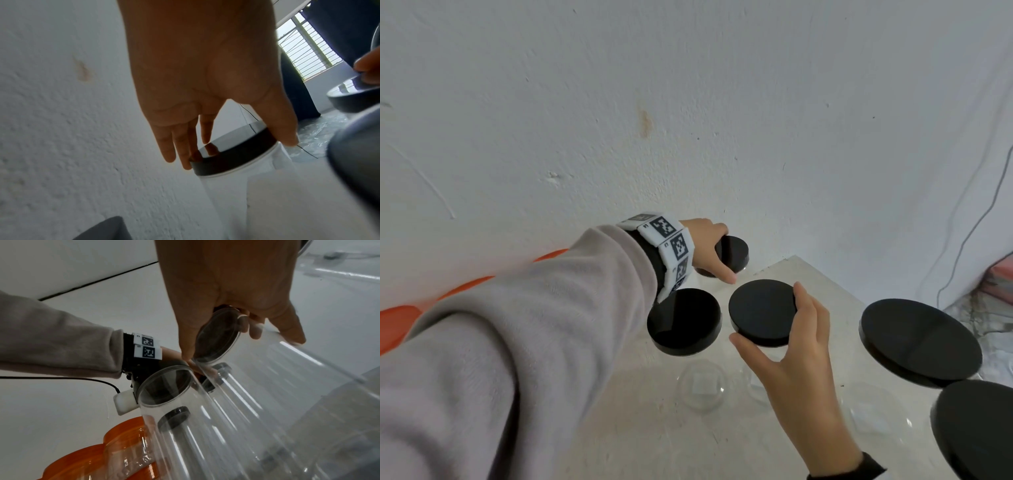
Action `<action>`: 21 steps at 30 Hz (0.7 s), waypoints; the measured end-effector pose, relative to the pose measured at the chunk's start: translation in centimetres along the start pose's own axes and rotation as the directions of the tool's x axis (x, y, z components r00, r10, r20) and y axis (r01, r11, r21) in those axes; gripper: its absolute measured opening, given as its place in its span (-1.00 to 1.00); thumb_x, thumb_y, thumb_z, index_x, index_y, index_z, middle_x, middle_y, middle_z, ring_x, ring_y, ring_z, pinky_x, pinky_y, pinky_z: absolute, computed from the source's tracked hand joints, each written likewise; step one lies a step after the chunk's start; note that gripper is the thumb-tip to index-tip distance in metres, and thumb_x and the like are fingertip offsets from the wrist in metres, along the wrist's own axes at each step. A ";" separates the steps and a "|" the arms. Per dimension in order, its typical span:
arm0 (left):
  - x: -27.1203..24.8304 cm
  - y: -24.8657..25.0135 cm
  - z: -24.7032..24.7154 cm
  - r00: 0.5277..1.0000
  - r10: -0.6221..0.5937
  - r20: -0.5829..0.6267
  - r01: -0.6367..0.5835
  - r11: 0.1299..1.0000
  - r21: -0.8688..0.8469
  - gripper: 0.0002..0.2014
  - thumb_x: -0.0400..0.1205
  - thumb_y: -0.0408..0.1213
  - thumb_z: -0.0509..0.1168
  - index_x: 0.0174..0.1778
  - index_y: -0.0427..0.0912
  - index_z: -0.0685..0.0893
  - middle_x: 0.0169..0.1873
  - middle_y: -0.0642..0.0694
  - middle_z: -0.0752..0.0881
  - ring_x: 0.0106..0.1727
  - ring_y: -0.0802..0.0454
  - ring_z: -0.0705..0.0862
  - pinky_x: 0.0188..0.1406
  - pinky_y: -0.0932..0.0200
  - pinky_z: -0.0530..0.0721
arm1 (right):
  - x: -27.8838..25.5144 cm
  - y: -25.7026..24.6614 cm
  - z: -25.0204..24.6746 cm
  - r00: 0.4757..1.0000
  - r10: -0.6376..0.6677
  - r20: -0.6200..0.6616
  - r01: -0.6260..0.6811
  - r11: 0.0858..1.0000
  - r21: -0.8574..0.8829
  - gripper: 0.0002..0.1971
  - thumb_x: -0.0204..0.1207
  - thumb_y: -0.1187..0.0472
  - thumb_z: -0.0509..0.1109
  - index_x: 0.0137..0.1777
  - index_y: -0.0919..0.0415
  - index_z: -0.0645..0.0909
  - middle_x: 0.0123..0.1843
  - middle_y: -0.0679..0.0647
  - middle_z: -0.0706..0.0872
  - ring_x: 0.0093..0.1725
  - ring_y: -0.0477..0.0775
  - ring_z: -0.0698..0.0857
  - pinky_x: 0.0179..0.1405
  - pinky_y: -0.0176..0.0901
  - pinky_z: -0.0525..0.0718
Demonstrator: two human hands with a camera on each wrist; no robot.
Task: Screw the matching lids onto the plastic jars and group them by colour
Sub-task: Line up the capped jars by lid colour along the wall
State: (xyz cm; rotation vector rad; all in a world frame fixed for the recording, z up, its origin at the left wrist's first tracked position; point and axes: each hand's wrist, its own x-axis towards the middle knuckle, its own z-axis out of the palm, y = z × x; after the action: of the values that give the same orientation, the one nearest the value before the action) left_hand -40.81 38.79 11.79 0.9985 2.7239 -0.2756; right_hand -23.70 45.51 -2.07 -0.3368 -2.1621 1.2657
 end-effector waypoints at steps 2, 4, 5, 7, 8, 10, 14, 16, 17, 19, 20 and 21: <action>0.1 -0.5 -0.2 0.999 -0.032 -0.009 0.032 0.999 0.018 -0.19 0.44 0.22 0.43 0.51 -0.13 0.35 0.27 -0.09 0.55 0.20 -0.07 0.59 0.22 -0.03 0.63 | 0.0 0.1 0.1 1.000 -0.002 0.002 0.002 1.000 0.004 -0.02 0.35 0.07 0.60 0.66 0.08 0.06 0.54 -0.13 0.16 0.49 -0.13 0.27 0.14 -0.83 0.19; 0.2 -1.1 -0.2 0.998 -0.067 -0.019 0.067 0.998 0.022 -0.22 0.45 0.16 0.46 0.49 -0.15 0.37 0.27 -0.11 0.53 0.19 -0.09 0.60 0.20 -0.04 0.64 | 0.0 0.1 0.1 1.000 -0.008 0.002 0.008 1.000 0.008 -0.01 0.35 0.05 0.60 0.66 0.05 0.05 0.53 -0.18 0.15 0.50 -0.13 0.27 0.26 -0.65 0.23; 0.3 -1.4 -0.1 0.996 -0.083 -0.022 0.084 0.996 0.018 -0.23 0.45 0.13 0.46 0.49 -0.16 0.37 0.29 -0.12 0.51 0.21 -0.10 0.59 0.21 -0.05 0.64 | 0.0 0.1 0.1 1.000 -0.011 0.003 0.011 1.000 0.008 -0.01 0.35 0.04 0.59 0.66 0.05 0.05 0.53 -0.20 0.15 0.50 -0.14 0.27 0.30 -0.57 0.25; 0.3 -2.1 0.1 0.994 -0.110 -0.024 0.110 0.994 0.011 -0.23 0.47 0.09 0.46 0.52 -0.16 0.34 0.35 -0.14 0.46 0.26 -0.12 0.56 0.26 -0.08 0.61 | -0.1 0.0 0.1 1.000 -0.016 0.004 0.016 1.000 0.005 -0.02 0.35 0.04 0.59 0.66 0.05 0.05 0.52 -0.21 0.14 0.50 -0.14 0.26 0.32 -0.50 0.27; 0.4 -2.4 0.2 0.992 -0.123 -0.023 0.123 0.992 0.010 -0.23 0.49 0.08 0.45 0.53 -0.16 0.32 0.37 -0.14 0.42 0.29 -0.13 0.54 0.28 -0.09 0.60 | -0.1 0.0 0.1 1.000 -0.016 0.005 0.016 1.000 0.006 -0.02 0.35 0.04 0.59 0.66 0.05 0.05 0.52 -0.20 0.14 0.50 -0.14 0.26 0.32 -0.51 0.27; 0.4 -3.0 0.3 0.989 -0.148 -0.020 0.149 0.989 0.015 -0.24 0.50 0.07 0.43 0.54 -0.15 0.30 0.40 -0.15 0.36 0.30 -0.15 0.53 0.26 -0.09 0.62 | -0.1 0.1 0.1 1.000 -0.015 0.005 0.015 1.000 0.012 -0.02 0.35 0.04 0.59 0.66 0.06 0.06 0.52 -0.19 0.15 0.49 -0.14 0.27 0.31 -0.52 0.26; 0.4 -4.0 0.4 0.983 -0.183 -0.028 0.184 0.983 0.010 -0.23 0.50 0.03 0.44 0.57 -0.12 0.28 0.42 -0.16 0.34 0.31 -0.18 0.53 0.26 -0.10 0.62 | 0.0 0.0 0.1 1.000 -0.015 0.007 0.015 1.000 0.010 -0.03 0.34 0.05 0.60 0.65 0.07 0.08 0.52 -0.16 0.16 0.50 -0.10 0.30 0.34 -0.43 0.31; 0.4 -4.4 0.6 0.982 -0.189 -0.031 0.188 0.982 -0.007 -0.25 0.52 0.00 0.44 0.57 -0.11 0.28 0.42 -0.17 0.35 0.32 -0.18 0.53 0.30 -0.10 0.60 | 0.0 0.0 0.1 1.000 -0.016 0.004 0.016 1.000 0.011 -0.03 0.34 0.06 0.61 0.65 0.08 0.09 0.53 -0.14 0.17 0.51 -0.07 0.30 0.35 -0.39 0.32; 0.3 -4.6 0.7 0.981 -0.190 -0.033 0.190 0.982 -0.011 -0.27 0.53 -0.03 0.43 0.57 -0.12 0.28 0.42 -0.17 0.36 0.32 -0.18 0.53 0.31 -0.09 0.59 | 0.0 0.0 0.1 1.000 -0.016 0.003 0.016 1.000 0.009 -0.03 0.34 0.06 0.61 0.65 0.09 0.09 0.53 -0.13 0.17 0.51 -0.07 0.30 0.36 -0.37 0.33; 0.3 -4.9 0.9 0.981 -0.187 -0.042 0.187 0.982 -0.008 -0.29 0.56 -0.07 0.41 0.58 -0.15 0.29 0.43 -0.19 0.38 0.35 -0.16 0.52 0.34 -0.05 0.56 | 0.0 0.0 0.1 1.000 -0.014 0.001 0.014 1.000 0.008 -0.03 0.33 0.06 0.61 0.65 0.09 0.10 0.54 -0.12 0.18 0.51 -0.06 0.30 0.37 -0.35 0.34; 0.2 -5.0 1.0 0.982 -0.183 -0.049 0.183 0.983 -0.006 -0.30 0.57 -0.07 0.41 0.58 -0.16 0.29 0.43 -0.20 0.39 0.35 -0.16 0.51 0.34 -0.04 0.55 | 0.0 0.0 0.1 1.000 -0.013 0.001 0.013 1.000 0.009 -0.03 0.33 0.06 0.61 0.65 0.09 0.10 0.53 -0.13 0.18 0.51 -0.06 0.31 0.37 -0.36 0.35; 0.2 -5.0 1.1 0.982 -0.180 -0.057 0.179 0.984 -0.008 -0.32 0.57 -0.07 0.40 0.57 -0.17 0.30 0.42 -0.20 0.40 0.35 -0.15 0.51 0.35 -0.03 0.55 | 0.0 0.0 0.1 1.000 -0.012 0.000 0.012 1.000 0.009 -0.03 0.33 0.06 0.61 0.65 0.09 0.10 0.53 -0.13 0.18 0.50 -0.07 0.31 0.37 -0.36 0.35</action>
State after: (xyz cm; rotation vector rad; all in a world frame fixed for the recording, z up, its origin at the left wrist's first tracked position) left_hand -44.07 34.87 11.19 0.7715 2.8701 -0.2774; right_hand -23.72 45.44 -2.11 -0.3190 -2.1553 1.2682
